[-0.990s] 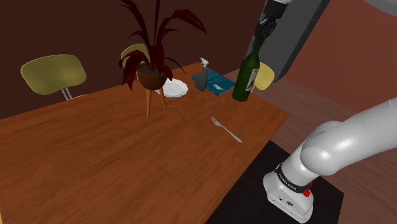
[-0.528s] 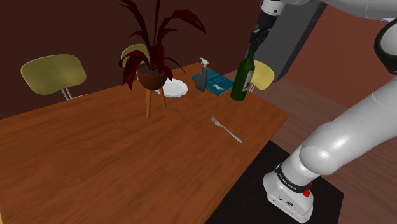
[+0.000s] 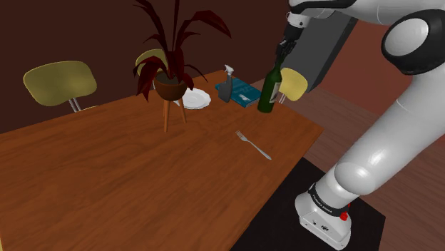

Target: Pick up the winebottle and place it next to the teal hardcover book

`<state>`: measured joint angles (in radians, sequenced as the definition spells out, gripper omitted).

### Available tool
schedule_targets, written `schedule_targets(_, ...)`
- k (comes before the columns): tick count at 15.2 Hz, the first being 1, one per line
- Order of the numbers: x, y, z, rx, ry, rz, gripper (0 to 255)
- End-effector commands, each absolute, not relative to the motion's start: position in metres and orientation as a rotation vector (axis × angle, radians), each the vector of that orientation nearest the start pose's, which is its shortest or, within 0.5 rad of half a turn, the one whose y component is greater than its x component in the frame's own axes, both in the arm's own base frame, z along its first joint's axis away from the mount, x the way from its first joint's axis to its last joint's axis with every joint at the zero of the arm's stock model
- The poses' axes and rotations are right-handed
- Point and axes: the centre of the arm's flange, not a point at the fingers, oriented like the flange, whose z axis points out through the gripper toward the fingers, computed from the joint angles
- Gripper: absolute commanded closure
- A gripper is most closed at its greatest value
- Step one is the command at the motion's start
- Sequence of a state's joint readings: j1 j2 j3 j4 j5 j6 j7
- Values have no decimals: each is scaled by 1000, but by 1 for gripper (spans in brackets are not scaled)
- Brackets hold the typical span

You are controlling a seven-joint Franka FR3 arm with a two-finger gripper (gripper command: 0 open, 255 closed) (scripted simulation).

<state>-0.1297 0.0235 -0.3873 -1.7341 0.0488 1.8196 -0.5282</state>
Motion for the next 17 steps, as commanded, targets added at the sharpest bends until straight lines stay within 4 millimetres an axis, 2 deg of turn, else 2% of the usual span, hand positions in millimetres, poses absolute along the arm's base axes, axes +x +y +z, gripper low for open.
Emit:
schedule_targets(1,505,-281,547,-3138,-2,-119,255)
schedule_targets(15,505,-281,472,-3138,-2,-119,255)
schedule_targets(17,505,-281,472,-3138,-2,-119,255)
